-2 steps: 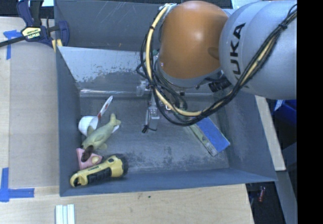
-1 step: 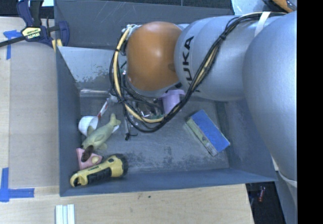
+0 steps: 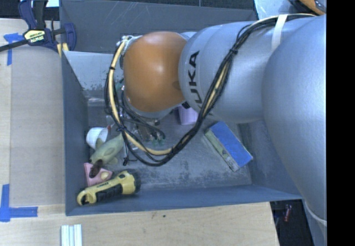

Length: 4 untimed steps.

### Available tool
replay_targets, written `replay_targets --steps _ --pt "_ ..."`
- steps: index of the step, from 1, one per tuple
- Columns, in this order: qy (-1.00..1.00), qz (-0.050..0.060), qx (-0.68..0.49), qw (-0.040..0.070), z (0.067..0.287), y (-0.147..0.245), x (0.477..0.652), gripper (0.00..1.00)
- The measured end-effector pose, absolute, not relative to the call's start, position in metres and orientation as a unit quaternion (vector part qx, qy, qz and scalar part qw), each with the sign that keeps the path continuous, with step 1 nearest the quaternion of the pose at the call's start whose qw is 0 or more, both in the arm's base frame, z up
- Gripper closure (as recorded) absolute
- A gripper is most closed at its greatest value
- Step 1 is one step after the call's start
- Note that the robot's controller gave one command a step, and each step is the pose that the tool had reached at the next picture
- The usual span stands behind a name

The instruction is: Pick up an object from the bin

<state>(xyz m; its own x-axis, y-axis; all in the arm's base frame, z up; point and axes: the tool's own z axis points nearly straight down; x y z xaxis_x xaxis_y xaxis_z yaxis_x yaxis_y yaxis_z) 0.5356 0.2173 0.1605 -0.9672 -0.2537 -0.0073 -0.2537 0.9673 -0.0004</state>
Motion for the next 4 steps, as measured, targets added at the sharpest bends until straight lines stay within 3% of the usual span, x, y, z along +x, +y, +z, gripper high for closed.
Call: replay_targets --steps 1,2,3,4 --pt "0.908 -0.001 -0.418 0.003 0.118 0.197 0.593 0.0" --pt "0.941 0.0 -0.337 0.007 0.071 0.171 0.588 0.0" --pt "0.849 -0.001 -0.528 0.012 0.072 0.201 0.615 1.0" --pt "0.849 -0.001 -0.528 0.012 0.072 0.201 0.615 1.0"
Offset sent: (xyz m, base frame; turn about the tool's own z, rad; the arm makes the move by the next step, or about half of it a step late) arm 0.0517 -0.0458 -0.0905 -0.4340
